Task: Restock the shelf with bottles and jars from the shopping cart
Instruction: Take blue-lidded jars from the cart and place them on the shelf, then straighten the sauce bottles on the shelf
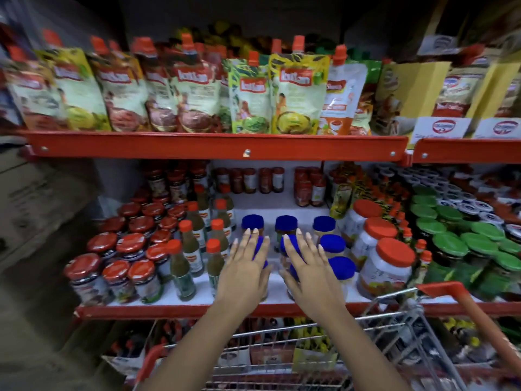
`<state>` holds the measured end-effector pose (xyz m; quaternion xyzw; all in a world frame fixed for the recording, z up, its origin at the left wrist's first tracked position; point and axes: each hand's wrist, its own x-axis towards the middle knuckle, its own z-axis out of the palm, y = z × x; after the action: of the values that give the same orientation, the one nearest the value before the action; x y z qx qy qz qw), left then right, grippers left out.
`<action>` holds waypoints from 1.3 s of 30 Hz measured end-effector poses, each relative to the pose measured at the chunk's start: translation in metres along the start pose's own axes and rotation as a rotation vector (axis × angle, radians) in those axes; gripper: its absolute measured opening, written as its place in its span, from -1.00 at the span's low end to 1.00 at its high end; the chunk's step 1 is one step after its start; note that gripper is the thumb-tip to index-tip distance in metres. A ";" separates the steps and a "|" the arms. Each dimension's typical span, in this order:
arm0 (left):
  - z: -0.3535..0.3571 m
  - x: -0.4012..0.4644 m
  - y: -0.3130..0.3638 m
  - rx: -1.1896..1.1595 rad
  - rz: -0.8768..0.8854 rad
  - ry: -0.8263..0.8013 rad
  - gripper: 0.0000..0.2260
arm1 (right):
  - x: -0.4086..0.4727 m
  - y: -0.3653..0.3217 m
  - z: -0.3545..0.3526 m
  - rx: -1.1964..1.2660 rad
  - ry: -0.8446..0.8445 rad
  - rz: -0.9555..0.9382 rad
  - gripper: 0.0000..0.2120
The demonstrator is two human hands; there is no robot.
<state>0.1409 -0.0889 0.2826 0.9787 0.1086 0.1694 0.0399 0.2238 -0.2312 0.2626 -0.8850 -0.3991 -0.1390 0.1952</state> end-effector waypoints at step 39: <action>-0.038 0.005 -0.201 -0.424 -0.086 -0.180 -0.61 | 0.136 -0.148 0.015 -0.015 -0.379 0.098 -0.61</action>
<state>0.0927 0.1094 0.2970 0.9541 0.1082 0.0985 0.2612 0.1999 -0.0465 0.3387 -0.9151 -0.3843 0.0367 0.1163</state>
